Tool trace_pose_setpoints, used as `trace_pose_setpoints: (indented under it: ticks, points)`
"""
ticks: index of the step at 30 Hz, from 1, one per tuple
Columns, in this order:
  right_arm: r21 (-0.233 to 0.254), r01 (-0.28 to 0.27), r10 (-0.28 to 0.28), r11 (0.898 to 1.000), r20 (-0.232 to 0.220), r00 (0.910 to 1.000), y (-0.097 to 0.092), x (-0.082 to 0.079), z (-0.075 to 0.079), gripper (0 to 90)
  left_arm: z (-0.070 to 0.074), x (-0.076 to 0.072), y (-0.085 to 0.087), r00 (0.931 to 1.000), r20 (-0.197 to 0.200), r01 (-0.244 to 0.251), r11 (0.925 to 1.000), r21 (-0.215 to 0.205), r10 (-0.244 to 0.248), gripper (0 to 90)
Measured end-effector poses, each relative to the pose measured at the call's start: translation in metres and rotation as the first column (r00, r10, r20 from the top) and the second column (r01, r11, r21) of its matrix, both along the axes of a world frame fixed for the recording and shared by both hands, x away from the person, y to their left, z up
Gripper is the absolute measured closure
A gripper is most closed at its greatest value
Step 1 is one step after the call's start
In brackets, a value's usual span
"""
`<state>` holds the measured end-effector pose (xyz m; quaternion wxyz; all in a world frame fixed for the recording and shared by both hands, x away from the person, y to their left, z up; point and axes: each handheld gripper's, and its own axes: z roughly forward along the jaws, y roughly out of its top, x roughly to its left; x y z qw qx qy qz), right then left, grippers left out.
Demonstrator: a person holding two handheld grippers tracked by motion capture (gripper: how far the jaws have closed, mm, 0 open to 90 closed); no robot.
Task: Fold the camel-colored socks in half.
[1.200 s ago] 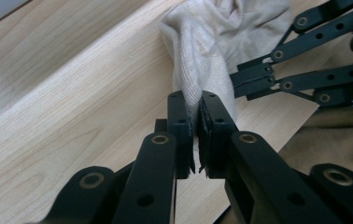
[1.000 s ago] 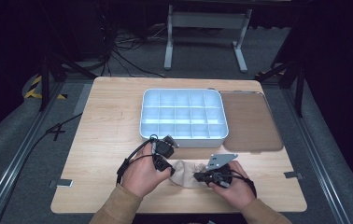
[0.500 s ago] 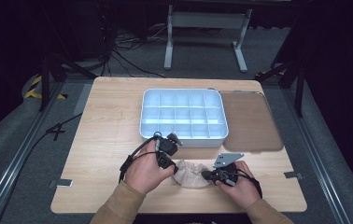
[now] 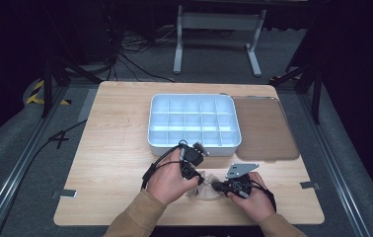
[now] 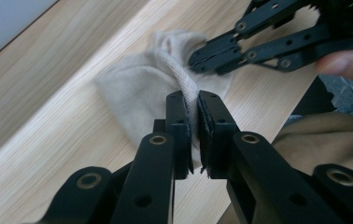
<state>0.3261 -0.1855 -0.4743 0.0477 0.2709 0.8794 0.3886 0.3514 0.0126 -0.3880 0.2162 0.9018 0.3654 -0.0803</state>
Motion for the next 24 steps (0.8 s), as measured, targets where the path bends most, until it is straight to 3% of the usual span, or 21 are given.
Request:
trace_pose_setpoints:
  ticks: [4,17,22,24]
  points:
    - [0.005,0.005,-0.005,1.0,0.006,1.0,0.0,-0.001,-0.001,89.1,-0.006,0.002,-0.01,0.9998,-0.013,0.018,0.9998,-0.008,-0.018,83.5]
    - [0.02,0.015,-0.016,1.0,0.02,0.9997,-0.002,-0.003,-0.003,88.5,-0.018,0.002,-0.03,0.9991,0.014,0.039,0.9987,-0.033,-0.039,83.9]
    - [0.024,0.001,-0.001,1.0,-0.007,1.0,-0.005,-0.002,0.001,78.4,-0.02,0.001,-0.032,0.9984,0.021,0.054,0.9976,-0.043,-0.053,81.7]
    - [0.021,-0.009,0.009,1.0,-0.015,0.9998,-0.006,-0.002,0.003,78.2,-0.019,0.002,-0.031,0.998,0.023,0.06,0.9968,-0.052,-0.059,78.3]
